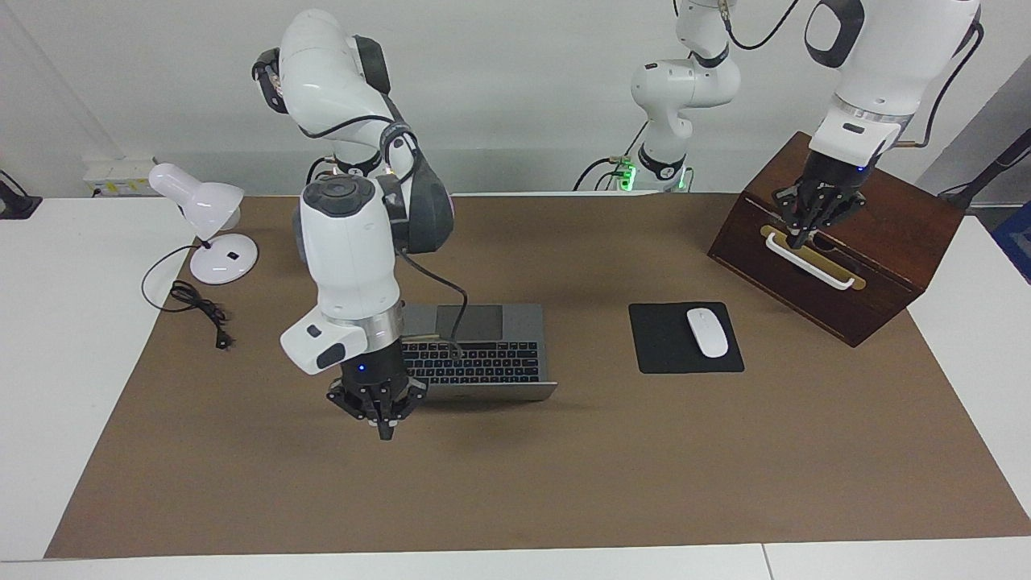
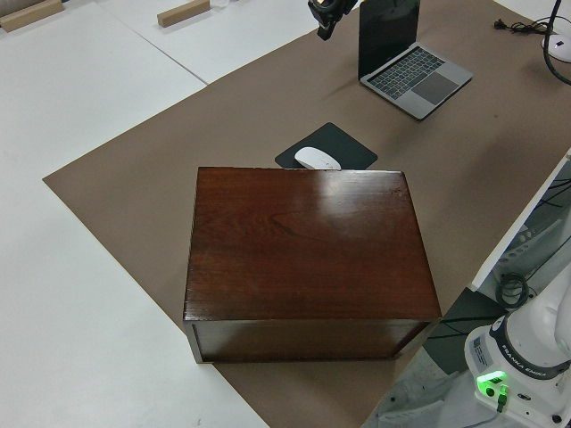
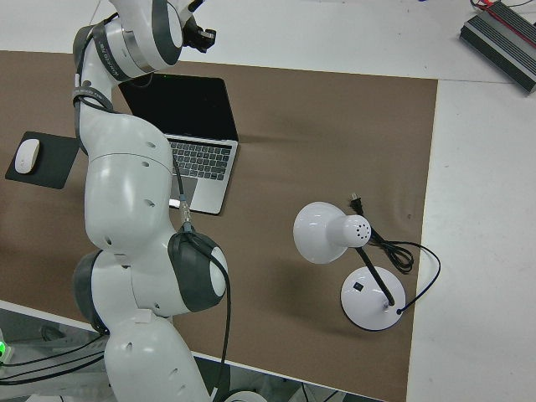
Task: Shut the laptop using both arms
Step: 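Reach the right gripper to the laptop screen while the left gripper advances, then move the left gripper to the laptop base's near corner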
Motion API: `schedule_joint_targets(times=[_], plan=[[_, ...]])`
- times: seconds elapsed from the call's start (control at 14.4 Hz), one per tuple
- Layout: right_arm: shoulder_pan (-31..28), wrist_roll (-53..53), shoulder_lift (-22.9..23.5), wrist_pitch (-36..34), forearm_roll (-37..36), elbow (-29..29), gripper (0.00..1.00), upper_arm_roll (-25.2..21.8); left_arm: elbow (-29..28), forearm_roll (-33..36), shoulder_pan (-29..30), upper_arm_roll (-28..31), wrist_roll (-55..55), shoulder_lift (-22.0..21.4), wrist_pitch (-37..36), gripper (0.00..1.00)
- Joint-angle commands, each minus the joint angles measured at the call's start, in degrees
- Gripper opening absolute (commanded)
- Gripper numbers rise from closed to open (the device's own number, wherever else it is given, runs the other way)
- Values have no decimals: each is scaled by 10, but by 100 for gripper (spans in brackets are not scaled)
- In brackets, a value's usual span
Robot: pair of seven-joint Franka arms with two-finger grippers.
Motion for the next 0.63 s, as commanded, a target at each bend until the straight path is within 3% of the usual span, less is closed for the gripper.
schedule_joint_targets(times=[0.0,0.21,0.56], plan=[[18,33,3,-12,-11,7,0,-1,-98,-23,-41,5,10,-48,100,0],[25,34,2,-30,-11,7,0,-2,-194,-38,-106,6,14,-66,243,0],[26,33,0,-30,-9,-1,0,3,-307,-38,-216,7,12,-56,431,0]])
